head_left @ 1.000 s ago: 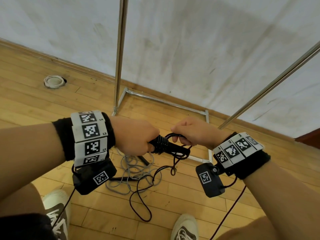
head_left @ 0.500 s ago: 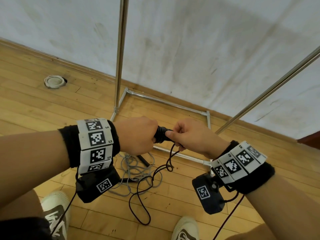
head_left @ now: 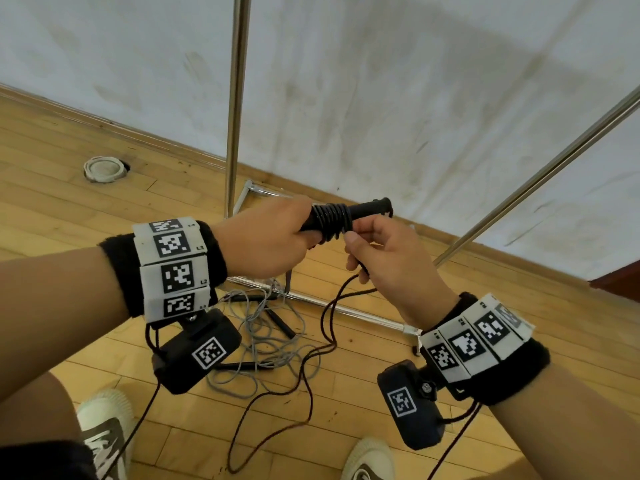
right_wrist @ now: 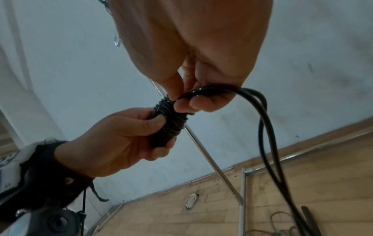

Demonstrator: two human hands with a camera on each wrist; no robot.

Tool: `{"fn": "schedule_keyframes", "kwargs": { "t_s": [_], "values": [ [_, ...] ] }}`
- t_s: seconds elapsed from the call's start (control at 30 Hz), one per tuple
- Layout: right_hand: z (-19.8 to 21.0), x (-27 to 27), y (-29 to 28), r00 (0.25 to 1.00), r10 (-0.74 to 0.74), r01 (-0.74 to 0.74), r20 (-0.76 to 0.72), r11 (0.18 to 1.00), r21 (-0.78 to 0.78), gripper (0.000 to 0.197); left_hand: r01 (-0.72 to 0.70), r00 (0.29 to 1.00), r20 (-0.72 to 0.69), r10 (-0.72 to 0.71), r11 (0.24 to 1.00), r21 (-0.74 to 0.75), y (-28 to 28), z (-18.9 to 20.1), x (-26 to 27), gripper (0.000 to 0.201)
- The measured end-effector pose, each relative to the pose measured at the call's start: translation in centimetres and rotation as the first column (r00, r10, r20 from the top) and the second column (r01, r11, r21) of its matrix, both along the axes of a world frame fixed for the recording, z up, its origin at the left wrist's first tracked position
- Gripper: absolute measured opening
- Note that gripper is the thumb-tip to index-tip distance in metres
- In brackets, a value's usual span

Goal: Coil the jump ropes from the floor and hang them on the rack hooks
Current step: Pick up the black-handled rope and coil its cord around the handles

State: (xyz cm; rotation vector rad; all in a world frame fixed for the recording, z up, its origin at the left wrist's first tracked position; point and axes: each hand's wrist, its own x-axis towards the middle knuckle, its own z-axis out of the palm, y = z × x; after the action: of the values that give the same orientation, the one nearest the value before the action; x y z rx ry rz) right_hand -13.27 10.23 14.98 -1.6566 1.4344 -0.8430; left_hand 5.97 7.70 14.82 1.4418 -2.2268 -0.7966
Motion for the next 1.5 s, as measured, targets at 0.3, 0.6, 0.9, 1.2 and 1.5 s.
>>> {"fn": "schedule_keyframes", "kwargs": {
  "t_s": [0.3,0.6,0.9,1.2,1.5],
  "values": [
    [0.0,-1.1,0.2,0.981,0.195,-0.195,0.006,0.98,0.033,0.025,0.095,0.965,-0.256,-0.06,0.987,0.128,0.5,1.9,1.2,0.009],
    [-1.2,-2.5,-0.2,0.943,0.299,-0.309,-0.146,0.95,-0.048,0.023,0.23,0.938,-0.305,-0.163,0.952,0.199,1.1,2.7,2.3,0.014],
    [-2.7,-3.2,-1.2,0.889,0.357,-0.375,-0.288,0.927,-0.01,0.022,0.359,0.926,-0.225,-0.302,0.89,0.282,1.7,2.6,2.8,0.011],
    [-2.7,-4.2,-2.6,0.71,0.417,-0.438,-0.568,0.893,0.108,0.03,0.389,0.892,0.096,-0.442,0.859,0.333,2.6,1.3,1.4,0.012],
    [-1.1,-2.6,-2.7,0.856,0.244,-0.296,-0.456,0.954,-0.045,0.035,0.282,0.863,0.349,-0.365,0.922,0.266,1.7,-0.3,0.2,0.021]
  ]
}}
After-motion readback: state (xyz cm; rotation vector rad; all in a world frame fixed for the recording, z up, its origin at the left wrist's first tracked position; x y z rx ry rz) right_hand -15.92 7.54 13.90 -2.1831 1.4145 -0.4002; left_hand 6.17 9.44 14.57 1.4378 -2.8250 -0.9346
